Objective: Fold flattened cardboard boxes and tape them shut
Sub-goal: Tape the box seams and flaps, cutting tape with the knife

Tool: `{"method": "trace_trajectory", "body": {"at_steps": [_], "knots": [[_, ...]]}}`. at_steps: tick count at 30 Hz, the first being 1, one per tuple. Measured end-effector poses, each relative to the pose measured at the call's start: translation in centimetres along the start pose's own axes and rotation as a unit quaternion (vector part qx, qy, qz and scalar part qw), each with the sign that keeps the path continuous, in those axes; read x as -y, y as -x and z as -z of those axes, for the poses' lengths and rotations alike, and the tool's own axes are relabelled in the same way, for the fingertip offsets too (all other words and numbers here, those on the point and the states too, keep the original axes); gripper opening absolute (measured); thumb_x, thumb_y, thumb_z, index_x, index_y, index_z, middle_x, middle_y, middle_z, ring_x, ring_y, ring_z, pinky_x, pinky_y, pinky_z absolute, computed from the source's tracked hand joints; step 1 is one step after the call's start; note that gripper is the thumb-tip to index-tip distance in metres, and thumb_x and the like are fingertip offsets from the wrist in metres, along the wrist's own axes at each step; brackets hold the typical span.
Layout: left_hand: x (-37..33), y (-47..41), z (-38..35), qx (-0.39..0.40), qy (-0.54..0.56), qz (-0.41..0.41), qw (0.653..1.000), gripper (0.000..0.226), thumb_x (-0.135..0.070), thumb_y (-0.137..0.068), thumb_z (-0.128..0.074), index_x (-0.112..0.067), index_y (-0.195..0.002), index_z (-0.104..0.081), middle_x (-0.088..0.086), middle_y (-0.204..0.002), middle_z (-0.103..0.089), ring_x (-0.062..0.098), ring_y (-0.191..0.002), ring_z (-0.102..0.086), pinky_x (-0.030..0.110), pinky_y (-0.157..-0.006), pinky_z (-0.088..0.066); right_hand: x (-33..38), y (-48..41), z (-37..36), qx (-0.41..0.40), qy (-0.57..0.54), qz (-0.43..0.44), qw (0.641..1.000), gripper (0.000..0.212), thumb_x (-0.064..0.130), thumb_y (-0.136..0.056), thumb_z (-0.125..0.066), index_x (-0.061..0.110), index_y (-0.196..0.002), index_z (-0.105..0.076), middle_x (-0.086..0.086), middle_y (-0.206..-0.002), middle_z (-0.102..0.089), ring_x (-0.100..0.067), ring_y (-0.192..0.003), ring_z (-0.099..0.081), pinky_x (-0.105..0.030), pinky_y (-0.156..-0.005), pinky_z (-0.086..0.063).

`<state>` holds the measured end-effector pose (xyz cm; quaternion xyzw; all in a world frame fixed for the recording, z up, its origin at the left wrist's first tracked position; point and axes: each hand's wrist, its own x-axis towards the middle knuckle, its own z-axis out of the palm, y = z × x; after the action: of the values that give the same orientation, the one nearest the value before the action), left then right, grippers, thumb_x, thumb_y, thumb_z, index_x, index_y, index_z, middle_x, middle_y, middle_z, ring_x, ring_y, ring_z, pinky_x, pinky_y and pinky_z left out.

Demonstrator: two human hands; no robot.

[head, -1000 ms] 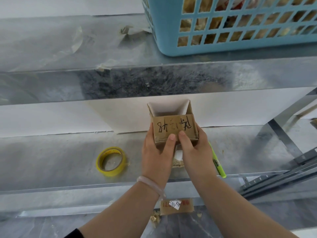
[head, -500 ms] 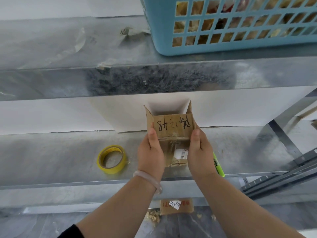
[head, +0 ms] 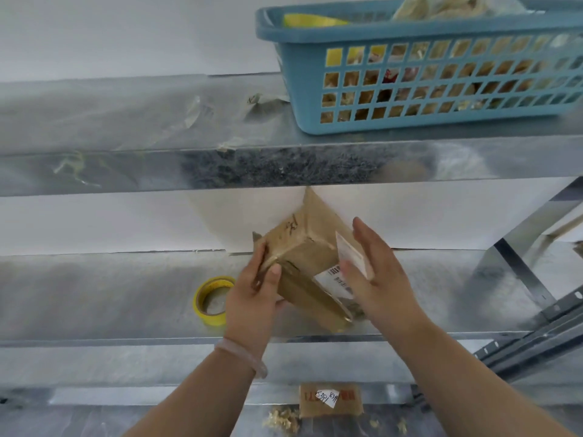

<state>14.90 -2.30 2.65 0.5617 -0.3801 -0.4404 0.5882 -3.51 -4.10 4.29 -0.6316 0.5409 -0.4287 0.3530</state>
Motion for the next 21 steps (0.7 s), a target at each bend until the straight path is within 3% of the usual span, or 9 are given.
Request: {"method": "trace_trajectory", "body": {"at_steps": [3, 5, 7, 9, 11, 13, 15, 18, 21], "knots": [[-0.5, 1.0, 0.6, -0.046, 0.084, 0.079, 0.992, 0.032, -0.02, -0.093, -0.06, -0.03, -0.124, -0.061, -0.002, -0.114, -0.068, 0.013, -0.103, -0.066, 0.036, -0.068, -0.06, -1.7, 1.7, 0.1, -0.144, 0.215, 0.095, 0.961, 0.068, 0.035, -0.088, -0.068, 0.03, -0.147, -0.035, 0.004, -0.157, -0.028, -0.019, -0.145, -0.025, -0.054, -0.115, -0.031], [-0.2, 1.4, 0.9, -0.081, 0.099, 0.117, 0.985, 0.024, -0.024, -0.094, -0.059, -0.022, -0.116, -0.067, 0.003, -0.108, -0.07, 0.02, -0.099, -0.068, 0.039, -0.067, -0.06, -2.5, 3.2, 0.0, -0.194, 0.196, 0.069, 0.959, 0.08, 0.04, -0.082, -0.071, 0.029, -0.149, -0.029, -0.001, -0.16, -0.021, -0.026, -0.147, -0.018, -0.055, -0.115, -0.023], [0.0, 1.7, 1.4, -0.088, 0.065, 0.157, 0.982, 0.023, -0.031, -0.093, -0.059, -0.017, -0.108, -0.069, 0.008, -0.1, -0.072, 0.025, -0.089, -0.072, 0.041, -0.067, -0.059, -2.5, 3.7, -0.2, -0.16, 0.123, -0.009, 0.979, 0.079, 0.038, -0.086, -0.067, 0.034, -0.151, -0.023, 0.003, -0.157, -0.025, -0.022, -0.145, -0.024, -0.051, -0.116, -0.028], [0.4, 1.9, 2.0, -0.062, -0.016, 0.169, 0.984, 0.019, -0.035, -0.092, -0.061, -0.019, -0.096, -0.071, 0.006, -0.085, -0.074, 0.023, -0.076, -0.073, 0.044, -0.068, -0.06, -2.7, 2.7, -0.3, -0.09, 0.043, -0.092, 0.991, 0.066, 0.032, -0.095, -0.058, 0.038, -0.151, -0.024, 0.006, -0.145, -0.044, -0.019, -0.134, -0.041, -0.045, -0.111, -0.038], [0.9, 1.5, 2.8, -0.016, -0.181, 0.133, 0.974, 0.026, -0.043, -0.092, -0.059, -0.021, -0.083, -0.071, 0.004, -0.067, -0.072, 0.022, -0.066, -0.07, 0.044, -0.068, -0.058, -3.0, 1.3, -0.1, -0.053, 0.043, -0.151, 0.986, 0.06, 0.028, -0.1, -0.05, 0.04, -0.151, -0.023, 0.006, -0.139, -0.051, -0.021, -0.125, -0.049, -0.038, -0.104, -0.043], [2.0, 0.7, 3.2, 0.024, -0.363, 0.078, 0.928, 0.035, -0.052, -0.091, -0.053, -0.023, -0.079, -0.068, 0.001, -0.065, -0.069, 0.018, -0.062, -0.064, 0.037, -0.067, -0.055, -3.7, 0.3, 0.1, -0.024, 0.072, -0.184, 0.98, 0.059, 0.029, -0.102, -0.046, 0.04, -0.153, -0.018, 0.006, -0.144, -0.047, -0.023, -0.124, -0.05, -0.036, -0.099, -0.042], [3.2, -0.4, 3.1, 0.015, -0.43, 0.015, 0.902, 0.029, -0.05, -0.09, -0.053, -0.023, -0.093, -0.064, -0.001, -0.088, -0.065, 0.013, -0.076, -0.059, 0.03, -0.071, -0.048, -4.7, -0.5, 0.1, -0.001, 0.091, -0.197, 0.976, 0.059, 0.033, -0.103, -0.042, 0.043, -0.153, -0.013, 0.005, -0.148, -0.043, -0.024, -0.122, -0.05, -0.037, -0.097, -0.044], [4.6, -1.8, 1.8, 0.026, -0.439, -0.1, 0.893, 0.044, -0.032, -0.096, -0.044, -0.017, -0.138, -0.042, 0.005, -0.132, -0.045, 0.022, -0.117, -0.047, 0.028, -0.1, -0.038, -5.4, -2.2, -0.1, 0.05, 0.166, -0.196, 0.965, 0.06, 0.035, -0.104, -0.035, 0.044, -0.154, -0.003, -0.002, -0.144, -0.043, -0.025, -0.11, -0.053, -0.038, -0.087, -0.046], [5.4, -3.0, 0.7, 0.081, -0.566, -0.226, 0.789, 0.058, -0.036, -0.095, -0.027, -0.022, -0.151, -0.024, 0.005, -0.157, -0.025, 0.024, -0.142, -0.026, 0.042, -0.116, -0.024, -5.8, -3.5, -0.6, 0.113, 0.32, -0.155, 0.928, 0.063, 0.035, -0.103, -0.033, 0.033, -0.156, 0.001, -0.001, -0.163, -0.011, -0.029, -0.144, -0.027, -0.045, -0.115, -0.03]]}}
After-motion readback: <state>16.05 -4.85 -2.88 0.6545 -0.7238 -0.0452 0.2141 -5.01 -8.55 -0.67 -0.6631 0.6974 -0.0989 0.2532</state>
